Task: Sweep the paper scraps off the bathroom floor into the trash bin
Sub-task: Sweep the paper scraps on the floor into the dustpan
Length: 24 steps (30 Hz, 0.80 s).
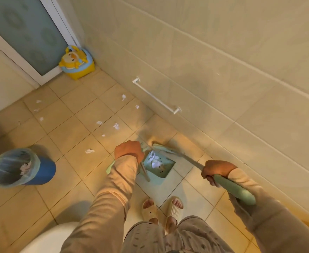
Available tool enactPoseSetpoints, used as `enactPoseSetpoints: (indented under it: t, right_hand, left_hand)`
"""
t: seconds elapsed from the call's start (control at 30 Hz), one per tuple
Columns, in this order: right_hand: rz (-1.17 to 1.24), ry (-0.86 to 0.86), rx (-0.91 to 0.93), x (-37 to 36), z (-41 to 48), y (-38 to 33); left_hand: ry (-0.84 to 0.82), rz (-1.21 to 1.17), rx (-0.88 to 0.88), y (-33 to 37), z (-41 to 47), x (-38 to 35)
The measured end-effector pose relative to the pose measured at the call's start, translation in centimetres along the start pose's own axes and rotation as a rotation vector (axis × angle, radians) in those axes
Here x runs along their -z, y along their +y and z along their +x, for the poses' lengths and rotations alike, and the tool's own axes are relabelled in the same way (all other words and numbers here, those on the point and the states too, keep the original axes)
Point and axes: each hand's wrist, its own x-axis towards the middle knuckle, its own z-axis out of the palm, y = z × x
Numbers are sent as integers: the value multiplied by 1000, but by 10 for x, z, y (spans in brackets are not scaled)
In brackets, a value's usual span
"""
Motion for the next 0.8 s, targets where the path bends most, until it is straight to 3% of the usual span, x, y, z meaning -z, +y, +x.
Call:
enactPoseSetpoints:
  t: [0.17, 0.4, 0.6, 0.8]
  right_hand:
    - [-283, 131, 61, -36, 21, -14]
    - [-374, -12, -19, -72, 27, 27]
    - [243, -91, -139, -27, -11, 79]
    - [258, -97, -92, -27, -13, 75]
  left_hand:
    - [45, 2, -12, 0, -7, -8]
    - [22, 27, 3, -3, -7, -6]
    - [27, 3, -3, -5, -17, 4]
    - [38, -92, 88, -19, -30, -16]
